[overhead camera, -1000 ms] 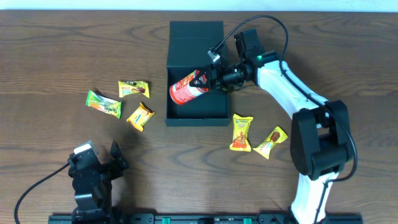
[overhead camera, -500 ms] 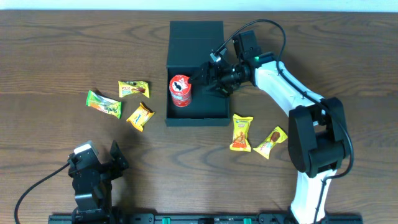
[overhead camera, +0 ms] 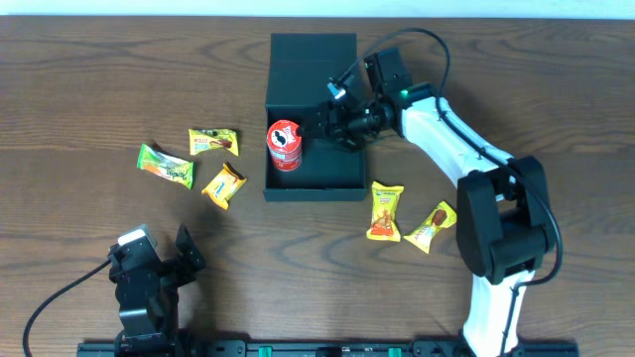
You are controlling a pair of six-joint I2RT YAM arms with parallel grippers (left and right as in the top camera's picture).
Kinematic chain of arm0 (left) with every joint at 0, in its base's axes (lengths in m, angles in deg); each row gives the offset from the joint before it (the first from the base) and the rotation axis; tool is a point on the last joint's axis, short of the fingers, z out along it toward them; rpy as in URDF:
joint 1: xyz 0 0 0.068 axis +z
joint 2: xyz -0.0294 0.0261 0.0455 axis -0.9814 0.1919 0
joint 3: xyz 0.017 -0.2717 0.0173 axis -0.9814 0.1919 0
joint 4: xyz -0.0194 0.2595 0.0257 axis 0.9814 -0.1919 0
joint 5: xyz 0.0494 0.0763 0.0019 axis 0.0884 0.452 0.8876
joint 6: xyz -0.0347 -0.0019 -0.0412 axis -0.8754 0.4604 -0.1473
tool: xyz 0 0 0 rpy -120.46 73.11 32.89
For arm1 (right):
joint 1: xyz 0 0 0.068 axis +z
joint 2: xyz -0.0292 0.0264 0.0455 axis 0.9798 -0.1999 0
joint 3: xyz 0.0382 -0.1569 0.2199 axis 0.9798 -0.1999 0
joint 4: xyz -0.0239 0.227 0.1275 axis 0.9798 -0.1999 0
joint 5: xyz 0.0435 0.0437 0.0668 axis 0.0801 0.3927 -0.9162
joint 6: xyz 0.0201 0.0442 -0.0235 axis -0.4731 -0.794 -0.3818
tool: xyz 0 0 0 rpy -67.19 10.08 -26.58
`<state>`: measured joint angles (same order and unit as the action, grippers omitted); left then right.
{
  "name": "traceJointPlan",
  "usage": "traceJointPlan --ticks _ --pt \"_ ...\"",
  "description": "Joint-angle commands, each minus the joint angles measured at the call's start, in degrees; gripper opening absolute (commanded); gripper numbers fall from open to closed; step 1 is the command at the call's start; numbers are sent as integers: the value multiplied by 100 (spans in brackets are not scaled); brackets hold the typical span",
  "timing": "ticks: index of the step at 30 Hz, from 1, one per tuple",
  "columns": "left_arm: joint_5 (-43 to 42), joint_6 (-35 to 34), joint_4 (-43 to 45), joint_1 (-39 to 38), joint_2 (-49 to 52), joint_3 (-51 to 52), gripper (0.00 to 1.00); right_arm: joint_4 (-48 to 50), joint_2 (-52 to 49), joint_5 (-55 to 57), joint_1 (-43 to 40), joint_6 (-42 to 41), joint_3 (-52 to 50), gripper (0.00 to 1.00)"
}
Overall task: Pack container
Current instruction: 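Lower the can into the box and tip it onto its side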
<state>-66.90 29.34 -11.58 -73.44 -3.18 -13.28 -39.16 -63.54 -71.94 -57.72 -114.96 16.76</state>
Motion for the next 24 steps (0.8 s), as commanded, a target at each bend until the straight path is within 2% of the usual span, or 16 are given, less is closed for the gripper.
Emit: traceJointPlan --ticks 1,3,4,6,11,13,17,18,21,24 --pt "-2 122 4 -17 -37 76 95 -94 428 258 295 673 452 60" --pt "-2 122 4 -17 -37 76 95 -317 592 977 444 828 651 47" --pt "-2 122 4 -17 -37 76 95 -562 702 1613 564 876 835 44" --pt "-2 122 4 -17 -37 76 95 -981 820 2583 765 1027 1139 58" --pt "-2 122 4 -17 -37 76 95 -1825 848 4992 1515 1482 1777 70" --pt "-2 122 4 -17 -37 76 95 -1818 824 5447 1794 1532 1777 69" --pt "-2 122 4 -17 -37 76 95 -1731 597 5617 2105 1554 1775 58" --pt "-2 122 4 -17 -37 76 95 -1707 505 5617 2142 1554 1775 59" --pt "-2 122 4 -17 -37 76 95 -1615 201 5737 2253 1622 1775 69" --pt "-2 122 4 -17 -37 76 95 -1480 107 6264 2367 1641 1775 76"
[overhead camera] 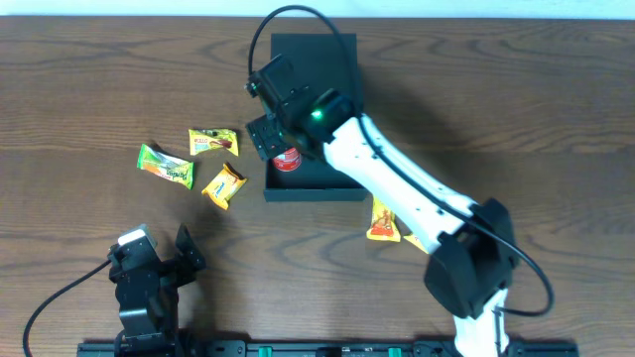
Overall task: Pack container
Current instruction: 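Lower the can into the box and tip it onto its side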
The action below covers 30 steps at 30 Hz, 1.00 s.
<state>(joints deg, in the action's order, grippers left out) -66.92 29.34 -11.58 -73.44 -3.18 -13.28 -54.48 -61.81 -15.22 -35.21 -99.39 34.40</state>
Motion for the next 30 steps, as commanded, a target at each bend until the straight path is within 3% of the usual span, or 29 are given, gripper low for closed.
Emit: traceJointPlan --ticks 1,5,7,23,30 --pt "0 122 4 -17 -37 76 95 149 -68 787 160 175 11 82" --pt "0 122 4 -17 -37 76 95 330 -101 931 221 658 11 97" --pt "0 122 4 -17 -37 76 95 264 -201 922 214 664 9 99" --pt "0 122 4 -17 -37 76 95 -76 -619 562 -234 767 7 99" --pt "0 122 4 -17 -37 76 95 -157 -791 212 -334 767 4 94"
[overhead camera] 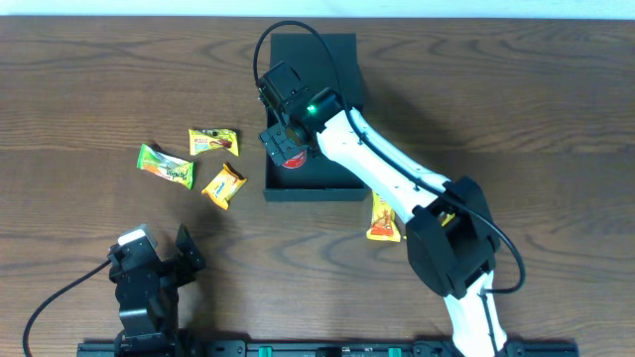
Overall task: Pack container
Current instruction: 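Lower the can into the box and tip it onto its side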
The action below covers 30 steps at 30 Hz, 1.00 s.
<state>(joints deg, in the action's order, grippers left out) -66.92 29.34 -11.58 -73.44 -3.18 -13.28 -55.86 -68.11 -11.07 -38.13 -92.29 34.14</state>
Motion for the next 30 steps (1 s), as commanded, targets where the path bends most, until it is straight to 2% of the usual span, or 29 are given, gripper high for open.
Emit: traceJointPlan --ticks 1,7,14,20,26,30 --pt "0 122 4 -17 -37 76 95 -9 -162 -203 -39 55 31 93" --pt "0 122 4 -17 -37 76 95 -7 -162 -227 -50 55 31 76" --pt "0 122 4 -17 -37 76 95 -7 -162 -481 -105 -175 42 64" --pt "0 122 4 -17 -37 76 95 -39 -146 -1537 -503 -697 42 59" --pt "0 122 4 -17 -37 76 95 -96 -118 -3442 -1388 -984 42 57" --pt "0 122 4 -17 -37 76 95 -426 -118 -3792 -1720 -1073 42 59"
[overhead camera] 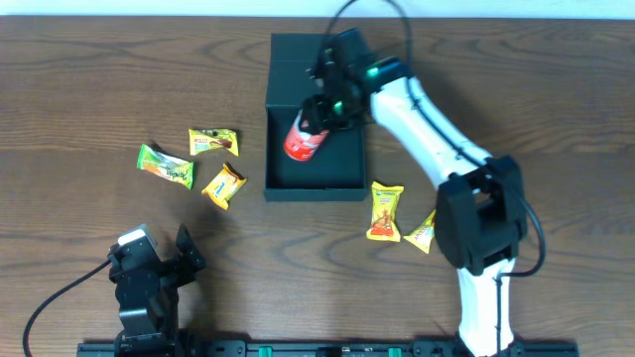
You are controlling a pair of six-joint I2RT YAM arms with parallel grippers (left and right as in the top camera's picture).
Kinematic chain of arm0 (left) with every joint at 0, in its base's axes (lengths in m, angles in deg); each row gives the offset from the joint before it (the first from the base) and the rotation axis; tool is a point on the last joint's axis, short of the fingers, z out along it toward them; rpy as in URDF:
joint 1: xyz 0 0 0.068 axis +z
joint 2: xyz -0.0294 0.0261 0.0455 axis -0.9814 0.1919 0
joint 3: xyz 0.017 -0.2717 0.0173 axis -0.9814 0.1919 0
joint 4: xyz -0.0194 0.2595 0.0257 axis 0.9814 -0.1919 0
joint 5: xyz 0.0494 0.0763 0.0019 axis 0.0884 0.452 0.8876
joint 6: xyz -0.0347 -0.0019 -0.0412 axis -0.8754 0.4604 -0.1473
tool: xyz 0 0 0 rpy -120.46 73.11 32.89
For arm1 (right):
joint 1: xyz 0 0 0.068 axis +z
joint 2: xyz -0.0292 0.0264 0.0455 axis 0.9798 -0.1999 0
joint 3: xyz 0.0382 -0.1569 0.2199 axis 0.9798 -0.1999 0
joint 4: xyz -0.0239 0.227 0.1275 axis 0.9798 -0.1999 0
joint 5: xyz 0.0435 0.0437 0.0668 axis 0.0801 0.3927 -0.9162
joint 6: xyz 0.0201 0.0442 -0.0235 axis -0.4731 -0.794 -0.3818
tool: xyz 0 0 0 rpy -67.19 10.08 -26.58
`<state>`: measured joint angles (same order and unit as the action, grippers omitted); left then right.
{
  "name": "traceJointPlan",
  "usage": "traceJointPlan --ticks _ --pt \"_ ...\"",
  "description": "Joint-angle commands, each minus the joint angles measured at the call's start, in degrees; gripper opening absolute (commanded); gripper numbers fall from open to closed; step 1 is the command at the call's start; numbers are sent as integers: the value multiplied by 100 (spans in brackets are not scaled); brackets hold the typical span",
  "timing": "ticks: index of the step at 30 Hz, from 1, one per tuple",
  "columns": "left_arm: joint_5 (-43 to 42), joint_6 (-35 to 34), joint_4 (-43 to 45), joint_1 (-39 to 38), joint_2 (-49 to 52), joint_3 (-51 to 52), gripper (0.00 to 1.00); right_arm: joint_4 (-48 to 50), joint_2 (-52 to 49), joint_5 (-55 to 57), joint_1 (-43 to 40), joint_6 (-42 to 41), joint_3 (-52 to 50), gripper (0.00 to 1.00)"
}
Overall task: Pack container
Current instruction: 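Lower the can into the box and tip it onto its side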
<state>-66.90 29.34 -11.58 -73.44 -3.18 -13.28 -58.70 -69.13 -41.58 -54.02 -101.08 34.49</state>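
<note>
A black box (337, 171) sits open at the table's middle back, its lid (298, 58) folded away behind it. Inside lies a red snack can (304, 140), tilted with its top toward the back right. My right gripper (322, 107) is at that upper end and seems shut on the can; the wrist hides the fingertips. Loose sweets lie outside the box: a green one (165, 166), a yellow-brown one (213, 142) and a yellow one (223, 184) on the left, an orange-yellow one (385, 211) on the right. My left gripper (189, 251) rests open at the front left.
Another yellow sweet (421, 234) lies by the right arm's lower link, partly covered by it. The right arm (437, 129) stretches across the table right of the box. A black rail (317, 349) runs along the front edge.
The right gripper has gone from the box's left side over the upright can to the can's back-right end. The can now lies tilted, further right in the box.
The can stood upright at the box's left, with the right gripper beside it on its right. Then the arm reached over the box, the gripper above the can's left side, and stayed close on the can. Now the can lies tilted under the gripper.
</note>
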Motion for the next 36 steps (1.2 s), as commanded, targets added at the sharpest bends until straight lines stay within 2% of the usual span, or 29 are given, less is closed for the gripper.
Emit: traceJointPlan --ticks 1,13,20,30,35,36 --pt "-2 122 4 -17 -37 76 95 -260 -15 -798 -173 -190 7 59" --pt "-2 122 4 -17 -37 76 95 -876 -17 -1165 -122 -199 -7 60" --pt "-2 122 4 -17 -37 76 95 -1064 -35 -1401 -111 -343 -61 55" --pt "-2 122 4 -17 -37 76 95 -1178 -269 -1541 81 -363 -81 56" --pt "-2 122 4 -17 -37 76 95 -1174 -498 -1541 114 -404 -81 56" --pt "-2 122 4 -17 -37 76 95 -1158 -568 -1537 114 -402 -81 61"
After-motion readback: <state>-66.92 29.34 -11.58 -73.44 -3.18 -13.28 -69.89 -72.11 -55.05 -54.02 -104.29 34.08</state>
